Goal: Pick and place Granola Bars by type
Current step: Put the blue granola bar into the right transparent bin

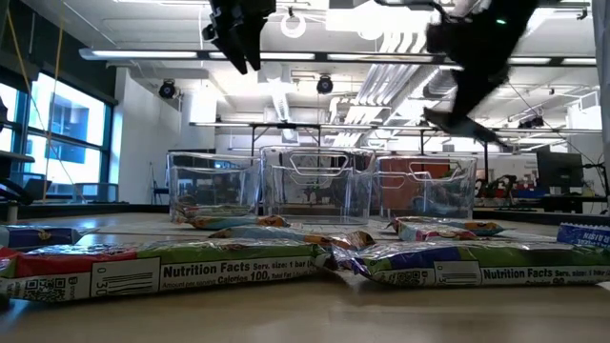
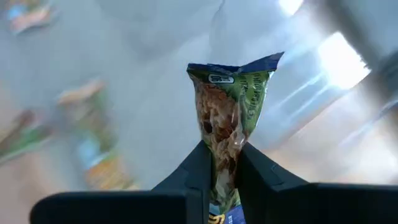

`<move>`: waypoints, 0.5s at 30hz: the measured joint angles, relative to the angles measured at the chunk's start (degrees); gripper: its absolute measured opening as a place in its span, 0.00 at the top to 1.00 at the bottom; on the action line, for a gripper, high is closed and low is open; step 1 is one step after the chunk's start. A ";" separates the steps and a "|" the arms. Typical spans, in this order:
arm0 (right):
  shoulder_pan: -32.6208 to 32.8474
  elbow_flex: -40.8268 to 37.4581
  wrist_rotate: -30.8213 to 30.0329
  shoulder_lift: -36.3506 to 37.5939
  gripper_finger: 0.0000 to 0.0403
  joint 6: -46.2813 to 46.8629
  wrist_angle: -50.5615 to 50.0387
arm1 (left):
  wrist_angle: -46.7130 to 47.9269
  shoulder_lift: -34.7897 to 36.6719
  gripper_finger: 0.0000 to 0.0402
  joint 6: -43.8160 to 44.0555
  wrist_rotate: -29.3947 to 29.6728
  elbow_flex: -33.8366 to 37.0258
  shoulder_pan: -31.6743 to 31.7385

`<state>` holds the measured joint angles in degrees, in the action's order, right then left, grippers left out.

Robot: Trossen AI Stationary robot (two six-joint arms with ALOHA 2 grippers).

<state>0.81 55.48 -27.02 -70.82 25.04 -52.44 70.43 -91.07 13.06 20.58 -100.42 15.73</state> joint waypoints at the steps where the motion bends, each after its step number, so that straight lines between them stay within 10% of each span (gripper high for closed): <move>1: -1.85 1.64 -2.09 -0.47 0.89 -4.29 0.67 | 0.00 0.00 0.38 -0.43 0.00 0.00 0.00; 5: -10.74 6.55 -5.30 -3.48 0.90 -19.04 8.33 | 0.01 0.00 0.38 -1.23 -0.04 0.00 0.00; 15: -31.35 8.11 8.94 -15.11 0.87 -27.60 19.58 | 0.41 0.00 0.38 -1.35 -0.76 0.00 0.00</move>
<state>-30.54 63.59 -18.09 -85.93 -2.56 -32.86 70.85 -91.07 11.71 19.82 -100.42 15.73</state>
